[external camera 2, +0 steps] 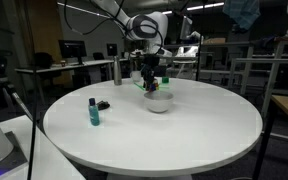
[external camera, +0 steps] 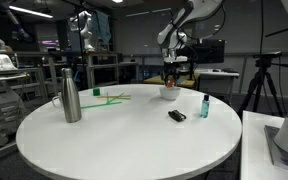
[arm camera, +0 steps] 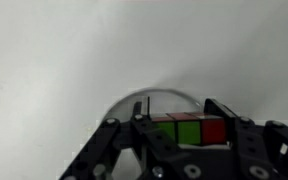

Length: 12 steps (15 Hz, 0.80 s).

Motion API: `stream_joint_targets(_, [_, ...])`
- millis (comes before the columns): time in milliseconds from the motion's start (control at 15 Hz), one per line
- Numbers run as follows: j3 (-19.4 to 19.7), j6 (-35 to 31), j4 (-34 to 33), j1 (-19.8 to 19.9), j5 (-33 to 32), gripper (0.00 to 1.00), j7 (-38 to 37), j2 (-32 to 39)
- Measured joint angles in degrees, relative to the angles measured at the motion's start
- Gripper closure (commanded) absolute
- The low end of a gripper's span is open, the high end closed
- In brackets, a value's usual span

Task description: Move the bowl to the right and put the rubik's cube inside it

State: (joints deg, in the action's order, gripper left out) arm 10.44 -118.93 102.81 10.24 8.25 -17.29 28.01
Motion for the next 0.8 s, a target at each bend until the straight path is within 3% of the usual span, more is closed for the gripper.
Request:
stream_joint_targets(67, [0.0,0.0,-0.1,0.2,0.0,0.65,0.0,0.0])
stream_joint_targets(133, [0.0,0.0,-0.1,0.4,0.0,0.40,0.0,0.0])
stream_joint_targets(800, [0.0,0.0,0.1,0.3,0.0,0.40,0.0,0.0])
